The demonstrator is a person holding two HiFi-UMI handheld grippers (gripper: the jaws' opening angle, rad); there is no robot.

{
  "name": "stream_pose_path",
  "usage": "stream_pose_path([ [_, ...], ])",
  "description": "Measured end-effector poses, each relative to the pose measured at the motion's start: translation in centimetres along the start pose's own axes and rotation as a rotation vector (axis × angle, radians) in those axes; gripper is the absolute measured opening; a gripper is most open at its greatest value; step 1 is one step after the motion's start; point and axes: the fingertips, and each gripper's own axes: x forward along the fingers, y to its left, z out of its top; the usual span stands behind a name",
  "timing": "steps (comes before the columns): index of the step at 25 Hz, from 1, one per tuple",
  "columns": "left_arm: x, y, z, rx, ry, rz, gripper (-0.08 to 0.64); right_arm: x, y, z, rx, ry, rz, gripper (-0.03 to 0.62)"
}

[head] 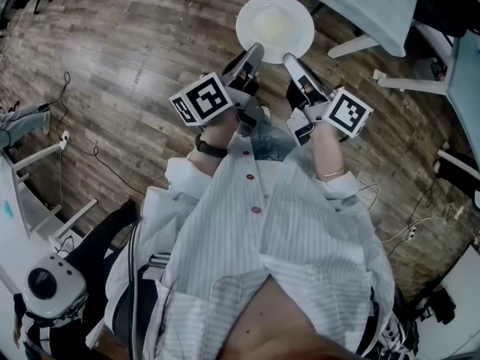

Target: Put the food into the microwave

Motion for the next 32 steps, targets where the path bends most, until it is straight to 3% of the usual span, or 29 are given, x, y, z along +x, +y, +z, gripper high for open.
stream_pose_path([
  [10, 5.2, 2.3, 5.9, -0.001, 0.037, -0.016, 0.058, 6.2, -2.0, 4.2, 0.01, -0.029, -0.039, 0.054],
  [17, 11.3, 4.8, 12.0, 0.002, 0.071, -0.031, 0.058, 13.0, -4.2, 9.3, 0.006, -0.059, -0.053, 0.054],
  [24, 12.6, 4.4, 13.9, 0.023, 0.108, -0.066, 0.058, 14.4, -3.9, 10.7, 0.005, -0.12, -0.067, 0.055],
  [32, 15.8, 7.0, 18.1, 0.043, 0.159, -0.087, 0.058, 19.3, -5.6, 12.8, 0.009, -0.178, -0.088, 0.055],
])
